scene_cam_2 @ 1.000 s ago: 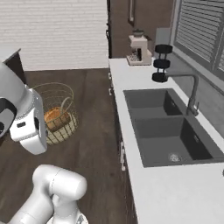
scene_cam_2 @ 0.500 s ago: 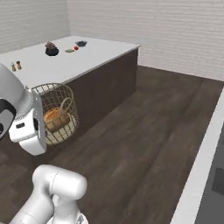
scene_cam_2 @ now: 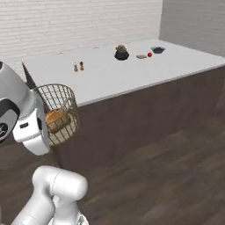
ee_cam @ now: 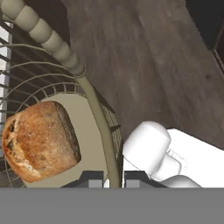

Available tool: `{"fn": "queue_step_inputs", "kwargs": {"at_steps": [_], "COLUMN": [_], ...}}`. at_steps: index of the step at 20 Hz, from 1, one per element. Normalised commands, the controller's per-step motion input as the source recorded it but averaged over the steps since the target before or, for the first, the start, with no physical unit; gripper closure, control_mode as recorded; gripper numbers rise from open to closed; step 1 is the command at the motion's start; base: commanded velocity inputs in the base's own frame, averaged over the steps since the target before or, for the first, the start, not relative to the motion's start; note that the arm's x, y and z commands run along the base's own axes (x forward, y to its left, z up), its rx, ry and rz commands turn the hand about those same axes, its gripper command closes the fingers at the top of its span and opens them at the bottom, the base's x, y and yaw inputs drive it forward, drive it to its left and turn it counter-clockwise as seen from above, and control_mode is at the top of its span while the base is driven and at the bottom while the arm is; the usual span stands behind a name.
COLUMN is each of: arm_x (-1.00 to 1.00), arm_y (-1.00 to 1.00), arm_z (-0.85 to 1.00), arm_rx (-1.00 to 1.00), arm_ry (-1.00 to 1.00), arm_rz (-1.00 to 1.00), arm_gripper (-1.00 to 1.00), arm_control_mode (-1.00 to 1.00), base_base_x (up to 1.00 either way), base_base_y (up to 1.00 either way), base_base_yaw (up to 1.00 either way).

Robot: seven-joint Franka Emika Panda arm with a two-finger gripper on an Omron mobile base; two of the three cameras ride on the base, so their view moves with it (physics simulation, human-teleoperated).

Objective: Open the cabinet, pick up the bread from the cabinet and place it in the basket. Then move the basket to the dining counter.

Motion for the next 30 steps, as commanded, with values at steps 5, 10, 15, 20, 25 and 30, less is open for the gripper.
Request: {"fn": "queue_step_inputs", "kwargs": {"at_steps": [5,10,15,20,25,30], "arm_x": [0.00,0.00,0.00,0.00,0.00,0.53], "arm_y": [0.00,0.00,0.00,0.00,0.00,-0.07], "arm_z": [0.00,0.00,0.00,0.00,0.00,-0.15], "arm_rx": [0.00,0.00,0.00,0.00,0.00,0.05], "arm_ry": [0.00,0.00,0.00,0.00,0.00,0.00], "arm_rz": [0.00,0.00,0.00,0.00,0.00,0.16], "arm_gripper": [1.00,1.00,1.00,1.00,1.00,1.00], "arm_control_mode": [1.00,1.00,1.00,1.00,1.00,-1.00], "base_base_x": [1.00,0.89,0.76,0.85,0.54,0.28], "base_base_y": [-0.48,-0.53,-0.15,-0.08,-0.12,-0.02], "base_base_yaw": [0.53,0.41,0.35,0.33,0.30,0.10]}}
